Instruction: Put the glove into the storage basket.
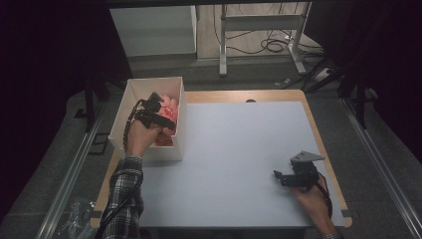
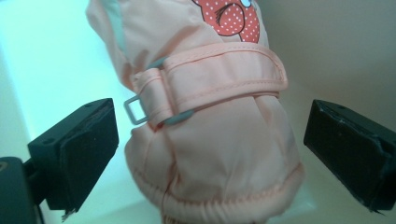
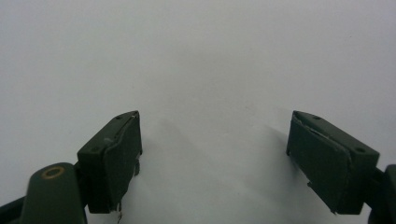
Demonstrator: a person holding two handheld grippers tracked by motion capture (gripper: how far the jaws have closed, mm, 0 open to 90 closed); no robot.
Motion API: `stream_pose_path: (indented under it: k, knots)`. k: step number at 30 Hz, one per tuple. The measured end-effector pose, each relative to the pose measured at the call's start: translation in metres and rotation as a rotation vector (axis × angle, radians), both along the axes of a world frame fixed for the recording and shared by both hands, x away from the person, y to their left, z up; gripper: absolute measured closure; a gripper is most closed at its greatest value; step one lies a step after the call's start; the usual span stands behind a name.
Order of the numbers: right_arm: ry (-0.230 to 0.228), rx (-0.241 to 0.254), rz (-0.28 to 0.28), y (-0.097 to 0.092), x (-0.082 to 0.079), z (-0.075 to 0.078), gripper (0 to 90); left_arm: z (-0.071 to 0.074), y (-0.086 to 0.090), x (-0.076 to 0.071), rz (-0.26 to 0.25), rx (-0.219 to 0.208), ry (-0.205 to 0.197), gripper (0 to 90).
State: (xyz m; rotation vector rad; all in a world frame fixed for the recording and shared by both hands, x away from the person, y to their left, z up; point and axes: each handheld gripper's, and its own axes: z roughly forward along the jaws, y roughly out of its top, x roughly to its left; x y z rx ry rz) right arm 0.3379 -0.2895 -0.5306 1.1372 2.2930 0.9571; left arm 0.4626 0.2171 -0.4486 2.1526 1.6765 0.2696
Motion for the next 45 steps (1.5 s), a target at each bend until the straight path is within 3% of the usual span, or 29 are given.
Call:
stream_pose_path:
  k: [18,30,45]
  knots:
    - [0.0,0.0,-0.001,0.0,0.0,0.0,18.3,0.014,0.016,-0.028,-0.036,-0.051,-0.17,3.5]
    - [0.0,0.0,-0.001,0.0,0.0,0.0,18.3,0.019,0.018,-0.043,-0.08,-0.051,-0.258,2.8]
    - [-0.001,0.0,-0.001,0.0,0.0,0.0,18.3,0.036,0.019,-0.068,-0.128,-0.103,-0.359,2.8]
